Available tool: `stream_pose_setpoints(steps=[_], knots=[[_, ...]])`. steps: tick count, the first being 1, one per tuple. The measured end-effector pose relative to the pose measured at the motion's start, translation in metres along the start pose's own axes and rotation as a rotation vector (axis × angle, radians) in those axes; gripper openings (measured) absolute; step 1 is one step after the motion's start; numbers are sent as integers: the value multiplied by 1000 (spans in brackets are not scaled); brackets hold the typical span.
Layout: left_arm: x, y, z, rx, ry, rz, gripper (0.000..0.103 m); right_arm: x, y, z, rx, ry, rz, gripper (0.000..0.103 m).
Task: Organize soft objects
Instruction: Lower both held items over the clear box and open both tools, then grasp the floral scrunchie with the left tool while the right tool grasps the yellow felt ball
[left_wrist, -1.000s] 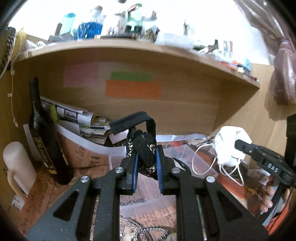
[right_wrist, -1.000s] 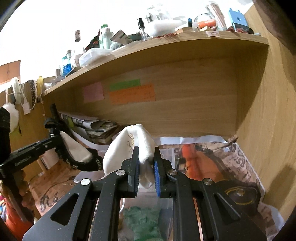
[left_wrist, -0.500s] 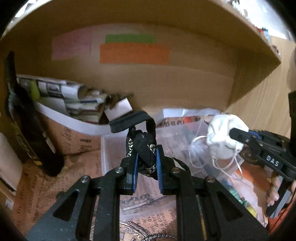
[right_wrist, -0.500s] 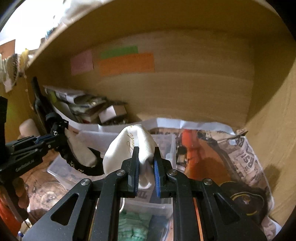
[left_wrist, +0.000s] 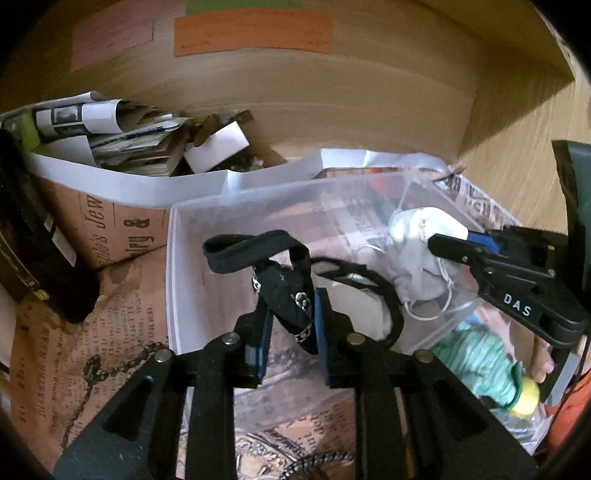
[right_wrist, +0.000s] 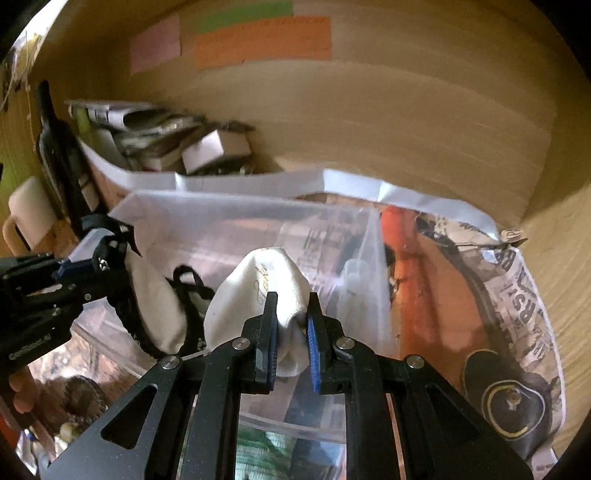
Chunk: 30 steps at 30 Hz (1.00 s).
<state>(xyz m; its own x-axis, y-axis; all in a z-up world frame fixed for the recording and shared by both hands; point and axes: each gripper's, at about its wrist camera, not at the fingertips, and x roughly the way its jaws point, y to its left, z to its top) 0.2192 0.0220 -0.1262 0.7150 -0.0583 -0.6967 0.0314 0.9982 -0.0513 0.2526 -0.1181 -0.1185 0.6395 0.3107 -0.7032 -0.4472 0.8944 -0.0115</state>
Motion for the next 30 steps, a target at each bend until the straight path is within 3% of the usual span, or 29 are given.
stream_pose_setpoints(steps=[4, 9, 14, 16, 18, 22, 30], knots=[[-7, 2, -1, -2, 2, -1, 43, -1, 3, -1, -15, 15, -9, 16], [-30, 6, -1, -15, -44, -3, 63, -18, 3, -1, -9, -32, -18, 47], [-65, 5, 0, -15, -124, 14, 80, -55, 5, -2, -3, -131, -30, 66], [-80, 4, -2, -20, -160, 14, 95, -73, 8, -5, -2, -179, -30, 74], [-92, 3, -5, -26, -191, 7, 99, -92, 11, -10, -3, -223, -25, 81], [-110, -7, -18, -11, -211, -6, 100, -118, 18, -21, -4, -279, -18, 83], [-117, -30, -56, 9, -185, -37, 100, -135, 27, -55, 27, -283, -16, 83]])
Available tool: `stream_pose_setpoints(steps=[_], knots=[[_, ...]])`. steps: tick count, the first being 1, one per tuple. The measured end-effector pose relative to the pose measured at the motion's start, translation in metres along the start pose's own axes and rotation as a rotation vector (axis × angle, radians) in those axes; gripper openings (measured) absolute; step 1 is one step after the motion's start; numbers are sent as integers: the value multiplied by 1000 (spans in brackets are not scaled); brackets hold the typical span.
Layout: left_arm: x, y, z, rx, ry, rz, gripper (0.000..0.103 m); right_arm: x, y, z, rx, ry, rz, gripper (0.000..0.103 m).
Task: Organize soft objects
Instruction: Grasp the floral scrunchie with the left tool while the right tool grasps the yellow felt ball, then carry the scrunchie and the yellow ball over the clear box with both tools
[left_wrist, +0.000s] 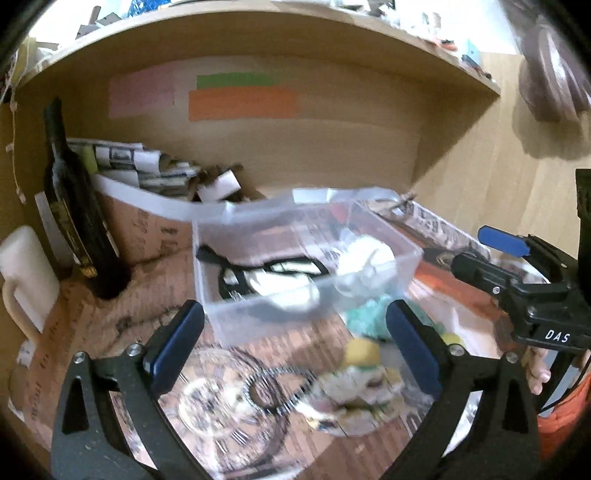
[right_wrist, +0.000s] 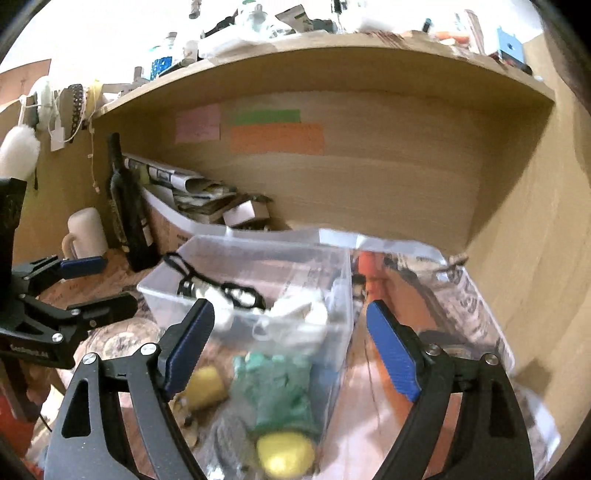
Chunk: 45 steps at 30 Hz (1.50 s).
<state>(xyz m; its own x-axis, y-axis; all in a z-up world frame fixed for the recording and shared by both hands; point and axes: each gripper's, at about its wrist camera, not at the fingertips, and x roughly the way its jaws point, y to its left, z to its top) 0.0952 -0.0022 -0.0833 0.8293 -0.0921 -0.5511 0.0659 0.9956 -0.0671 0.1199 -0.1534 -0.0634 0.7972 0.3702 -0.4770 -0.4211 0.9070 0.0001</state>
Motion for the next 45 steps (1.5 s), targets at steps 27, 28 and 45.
stream_pose_setpoints(steps=[27, 28, 45], knots=[[42, -31, -61, -33, 151, -133, 45, 10, -18, -85, 141, 226, 14, 57], [41, -31, -61, -35, 149, -138, 41, 13, -18, -86, 144, 233, 20, 55], [9, -12, -32, -50, 19, -158, 17, -2, -32, -67, 172, 150, 6, 40]])
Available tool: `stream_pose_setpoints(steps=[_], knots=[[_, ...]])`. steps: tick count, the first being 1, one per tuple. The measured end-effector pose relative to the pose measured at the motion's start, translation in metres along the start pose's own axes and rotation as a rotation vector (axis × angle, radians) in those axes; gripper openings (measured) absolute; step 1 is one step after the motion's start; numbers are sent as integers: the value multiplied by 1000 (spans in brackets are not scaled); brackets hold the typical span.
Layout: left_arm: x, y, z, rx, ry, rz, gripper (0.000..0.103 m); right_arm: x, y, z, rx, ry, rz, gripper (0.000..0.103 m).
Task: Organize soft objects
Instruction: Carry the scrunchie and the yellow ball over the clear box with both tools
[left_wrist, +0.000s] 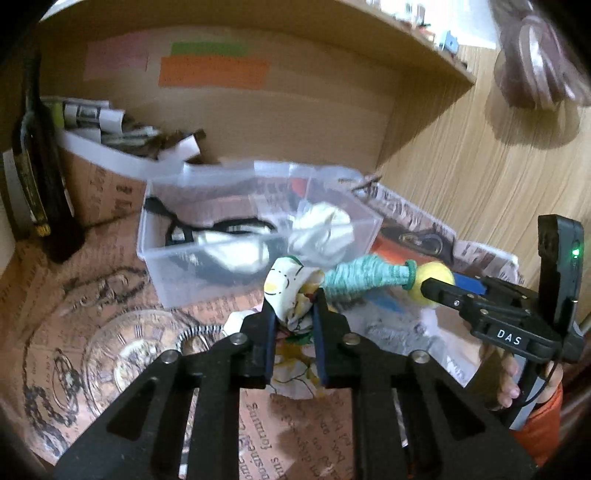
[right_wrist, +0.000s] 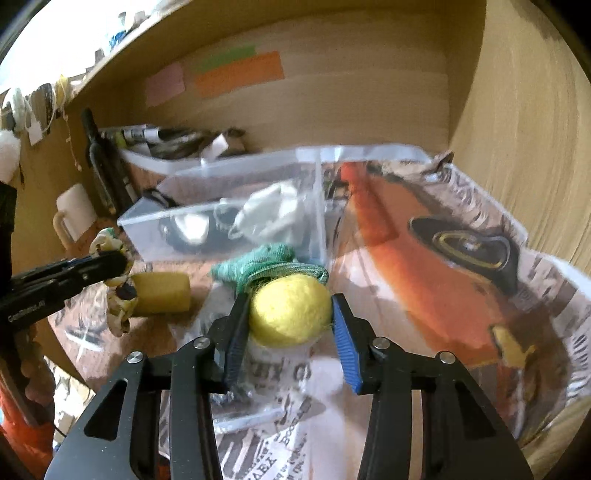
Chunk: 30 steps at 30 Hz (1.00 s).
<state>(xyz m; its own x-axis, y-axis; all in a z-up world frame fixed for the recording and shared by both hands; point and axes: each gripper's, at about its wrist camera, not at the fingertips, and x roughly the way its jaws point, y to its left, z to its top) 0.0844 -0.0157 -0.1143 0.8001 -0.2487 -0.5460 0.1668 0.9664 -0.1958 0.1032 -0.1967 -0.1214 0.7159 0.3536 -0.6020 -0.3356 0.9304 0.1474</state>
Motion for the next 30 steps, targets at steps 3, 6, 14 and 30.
stream_pose_setpoints(steps=[3, 6, 14, 30], knots=[[-4, 3, 11, -11, -26, -15, 17, -7, 0, 10, 0, -43, 1, 40], [-4, 7, 21, -17, -46, -7, 17, -10, 3, 19, -7, -74, 10, 40], [-10, 17, 48, -13, -117, 45, 17, -11, 23, 45, -70, -150, 63, 40], [12, 59, 81, -22, -142, 227, 17, 32, 41, 94, -146, -153, 110, 40]])
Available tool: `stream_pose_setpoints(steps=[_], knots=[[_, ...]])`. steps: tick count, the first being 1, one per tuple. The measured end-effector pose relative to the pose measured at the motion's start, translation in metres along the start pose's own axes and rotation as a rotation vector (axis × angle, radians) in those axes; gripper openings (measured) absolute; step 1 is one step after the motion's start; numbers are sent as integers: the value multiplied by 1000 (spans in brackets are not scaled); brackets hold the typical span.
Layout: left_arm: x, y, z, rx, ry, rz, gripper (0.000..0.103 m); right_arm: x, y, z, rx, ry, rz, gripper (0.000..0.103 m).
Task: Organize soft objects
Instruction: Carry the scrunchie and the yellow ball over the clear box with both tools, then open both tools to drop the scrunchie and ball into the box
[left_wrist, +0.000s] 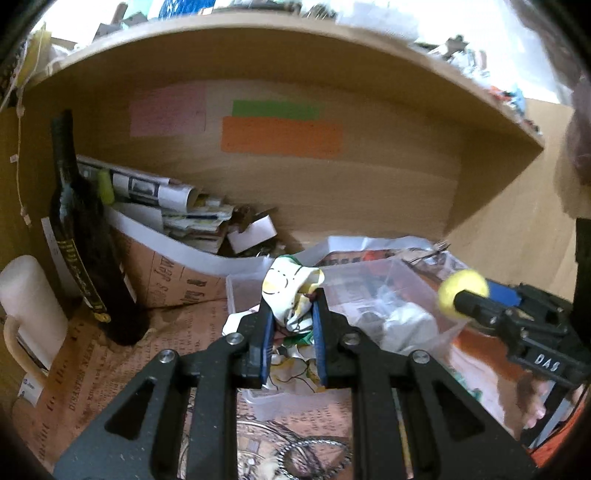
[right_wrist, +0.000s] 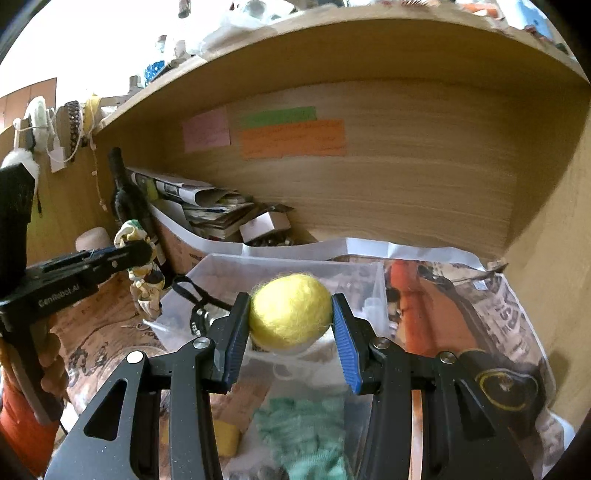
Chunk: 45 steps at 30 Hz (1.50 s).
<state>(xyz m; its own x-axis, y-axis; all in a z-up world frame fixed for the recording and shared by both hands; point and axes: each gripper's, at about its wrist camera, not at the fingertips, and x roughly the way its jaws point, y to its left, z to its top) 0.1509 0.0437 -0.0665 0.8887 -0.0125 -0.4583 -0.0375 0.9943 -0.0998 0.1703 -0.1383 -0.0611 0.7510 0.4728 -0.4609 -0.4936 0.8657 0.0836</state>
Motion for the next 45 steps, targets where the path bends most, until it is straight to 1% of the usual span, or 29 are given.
stream_pose_setpoints(steps=[3, 6, 11, 17, 20, 21, 22, 23, 24, 25, 26, 28, 30, 32, 35, 37, 38, 42, 45], knots=[[18, 6, -2, -11, 47, 6, 17, 13, -3, 4, 2, 28, 11, 40], [36, 7, -5, -19, 100, -5, 17, 27, -7, 5, -1, 65, 9, 40], [59, -1, -11, 21, 164, 2, 17, 50, -12, 1, -5, 137, 2, 40], [78, -10, -17, 51, 231, -17, 17, 75, -17, -5, -1, 233, -12, 40], [82, -14, -21, 65, 258, -27, 25, 80, -16, -8, -5, 254, -6, 41], [82, -15, -22, 70, 261, -27, 31, 81, -15, -8, -9, 257, -4, 42], [82, -17, -22, 75, 260, -27, 38, 81, -13, -9, -13, 259, -7, 42], [81, -18, -23, 78, 258, -25, 42, 81, -12, -9, -20, 259, -14, 42], [80, -19, -22, 80, 255, -24, 49, 81, -11, -9, -28, 258, -20, 42], [78, -20, -22, 83, 248, -23, 53, 81, -9, -9, -37, 258, -22, 43], [75, -20, -21, 85, 242, -23, 54, 81, -8, -9, -44, 258, -24, 44], [68, -22, -19, 94, 226, -19, 60, 81, -7, -8, -54, 255, -36, 49], [60, -22, -17, 102, 206, -14, 64, 77, -7, -7, -54, 237, -45, 63], [49, -23, -14, 109, 179, -6, 69, 72, -6, -4, -54, 213, -52, 69], [34, -21, -10, 103, 145, 0, 80, 59, -6, 1, -59, 174, -72, 75], [23, -18, -9, 93, 120, 3, 94, 50, -5, 4, -63, 151, -75, 79], [20, -17, -9, 86, 111, 4, 96, 44, -4, 5, -62, 140, -71, 82], [5, -8, -11, 59, 107, -1, 97, 23, 2, 7, -70, 93, -59, 83], [-5, -2, -17, 48, 111, 5, 100, 9, 5, 4, -68, 68, -53, 88]])
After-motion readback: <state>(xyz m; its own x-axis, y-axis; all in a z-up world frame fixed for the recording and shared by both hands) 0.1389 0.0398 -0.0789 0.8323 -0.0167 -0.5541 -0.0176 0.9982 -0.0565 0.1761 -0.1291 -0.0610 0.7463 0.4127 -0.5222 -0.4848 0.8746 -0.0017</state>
